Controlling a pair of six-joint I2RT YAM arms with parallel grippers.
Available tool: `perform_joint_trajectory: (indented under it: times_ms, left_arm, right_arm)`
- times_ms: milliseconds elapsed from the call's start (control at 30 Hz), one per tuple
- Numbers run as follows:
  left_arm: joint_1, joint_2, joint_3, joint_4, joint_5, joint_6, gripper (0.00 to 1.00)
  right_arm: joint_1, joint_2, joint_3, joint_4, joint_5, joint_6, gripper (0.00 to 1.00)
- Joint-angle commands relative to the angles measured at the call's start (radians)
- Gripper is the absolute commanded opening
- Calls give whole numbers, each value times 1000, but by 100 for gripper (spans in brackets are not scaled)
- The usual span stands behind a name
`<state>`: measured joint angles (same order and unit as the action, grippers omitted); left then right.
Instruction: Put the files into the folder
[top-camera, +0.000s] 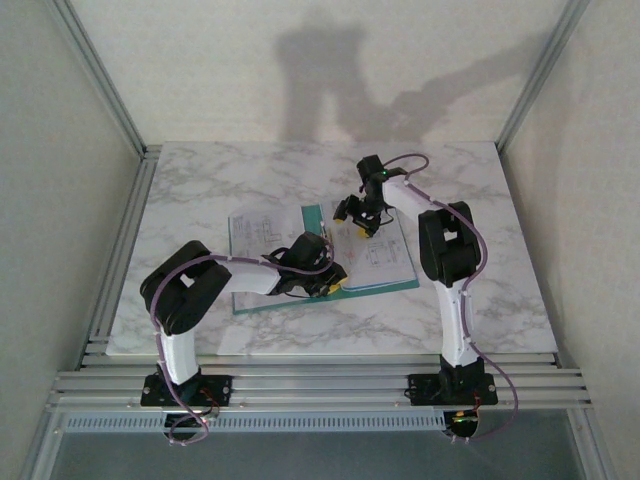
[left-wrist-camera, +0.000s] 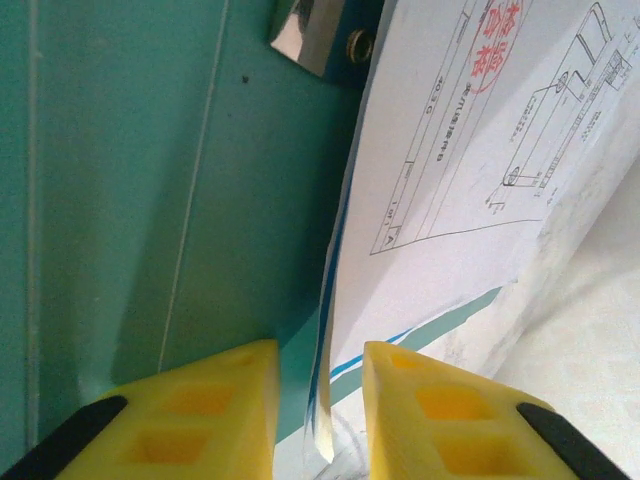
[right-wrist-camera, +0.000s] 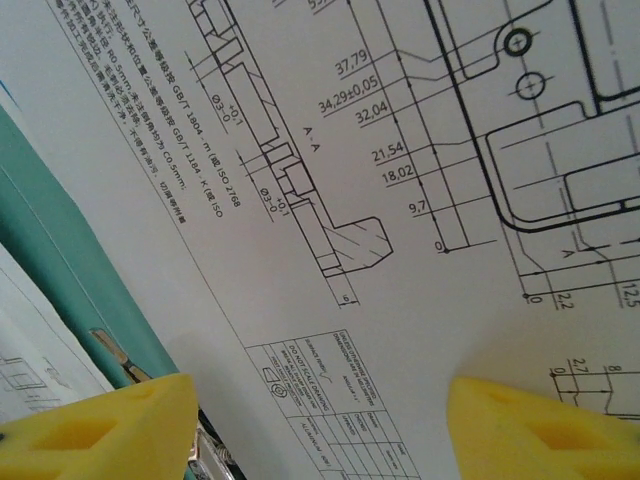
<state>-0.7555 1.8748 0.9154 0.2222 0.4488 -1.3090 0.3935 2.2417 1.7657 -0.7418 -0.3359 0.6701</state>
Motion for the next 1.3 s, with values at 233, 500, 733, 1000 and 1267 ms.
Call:
perform_joint_trajectory:
  times_ms: [233, 500, 733, 1000, 1267]
  left_arm:
    - [8, 15, 21, -55, -17, 22, 23]
    - [8, -22, 22, -87, -42, 22, 28]
    - [11, -122, 59, -211, -101, 49, 43]
    - [73, -267, -50, -292, -153, 69, 40]
    - [246, -412, -244, -340, -166, 131, 22]
  right_arm:
    - [6, -32, -81, 19, -12, 7, 67]
    - [6, -54, -47, 10, -32, 8, 68]
    - [8, -149, -55, 37, -47, 62, 69]
    - [40, -154, -31, 62, -66, 97, 68]
    - [74, -37, 102, 77, -55, 105, 16]
